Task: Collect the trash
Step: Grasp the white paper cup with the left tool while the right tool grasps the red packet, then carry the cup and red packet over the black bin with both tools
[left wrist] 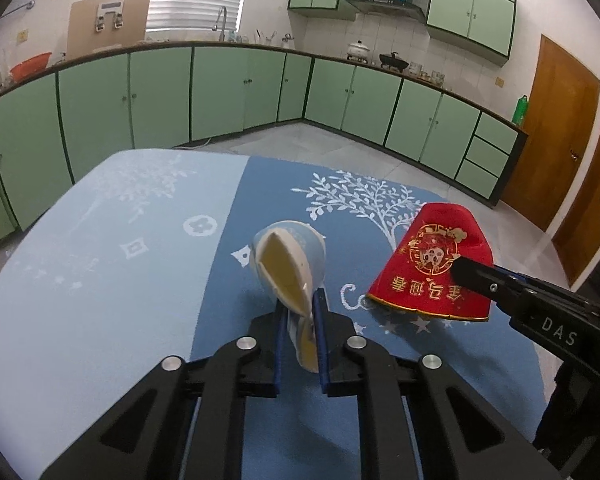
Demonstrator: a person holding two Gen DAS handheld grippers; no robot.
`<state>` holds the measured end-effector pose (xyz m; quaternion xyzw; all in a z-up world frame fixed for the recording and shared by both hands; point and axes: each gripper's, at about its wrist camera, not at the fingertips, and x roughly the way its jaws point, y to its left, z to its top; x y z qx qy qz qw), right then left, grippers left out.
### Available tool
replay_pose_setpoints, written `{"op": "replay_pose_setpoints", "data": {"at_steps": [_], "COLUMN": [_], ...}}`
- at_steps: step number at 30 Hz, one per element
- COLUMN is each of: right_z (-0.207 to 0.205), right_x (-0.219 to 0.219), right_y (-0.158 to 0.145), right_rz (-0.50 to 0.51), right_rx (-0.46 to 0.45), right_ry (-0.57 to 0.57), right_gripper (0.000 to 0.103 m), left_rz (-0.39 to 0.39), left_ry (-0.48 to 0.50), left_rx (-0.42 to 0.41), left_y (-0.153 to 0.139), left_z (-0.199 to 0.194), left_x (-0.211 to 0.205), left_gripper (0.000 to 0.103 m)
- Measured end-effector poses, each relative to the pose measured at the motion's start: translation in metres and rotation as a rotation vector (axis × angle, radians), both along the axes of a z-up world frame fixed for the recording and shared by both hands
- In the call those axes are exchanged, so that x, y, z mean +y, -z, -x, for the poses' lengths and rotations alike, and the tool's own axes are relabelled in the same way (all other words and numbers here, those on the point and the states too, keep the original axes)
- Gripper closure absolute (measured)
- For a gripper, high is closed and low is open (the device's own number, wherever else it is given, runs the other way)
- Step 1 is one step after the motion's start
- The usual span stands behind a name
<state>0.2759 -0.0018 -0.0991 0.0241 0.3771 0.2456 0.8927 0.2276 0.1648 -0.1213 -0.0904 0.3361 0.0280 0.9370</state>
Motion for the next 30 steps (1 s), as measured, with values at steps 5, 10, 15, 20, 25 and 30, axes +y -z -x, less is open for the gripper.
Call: {"op": "replay_pose_setpoints", "data": {"at_steps": [5,10,15,20,25,30], "right_z": [0.011,0.022,0.035,0.051,0.070,0.086], "right_x": [-0.008,-0.017,-0.028,-0.040,-0.059,-0.081], "right_y": [-0.008,-0.017,-0.025,-0.033,-0.042,-0.050], "right_rz": [0.003,0.002,0.004,0.003,-0.001,0.001], "right_rx": [-0.013,-0.031,-0.045,-0.057,-0.074,-0.094], "right_ry": [-0.001,0.005,0.015,0.025,0.042,0.072], "right_gripper": [0.094,0.094,0.094,0.094,0.094,0.094], "left_rz": [-0.018,-0.035,-0.042,-0.047,-0.049,-0.051], "left_ry": [0.014,0.035,0.052,0.083,0.121,0.152], "left_rx": [-0.022,-0.034,-0.047,-0.069,-0.090,-0.101], "left_y": [-0.009,-0.015,-0.022,-0.032,-0.041,-0.046], "left_z": [0.008,0.016,0.024,0.032,0.042,0.052], "left_x": [-0.009,-0.024,-0.039,-0.057,-0.080,-0.101], "left_gripper": [0.091,0.091,0.091,0.091,0.091,0.091]}}
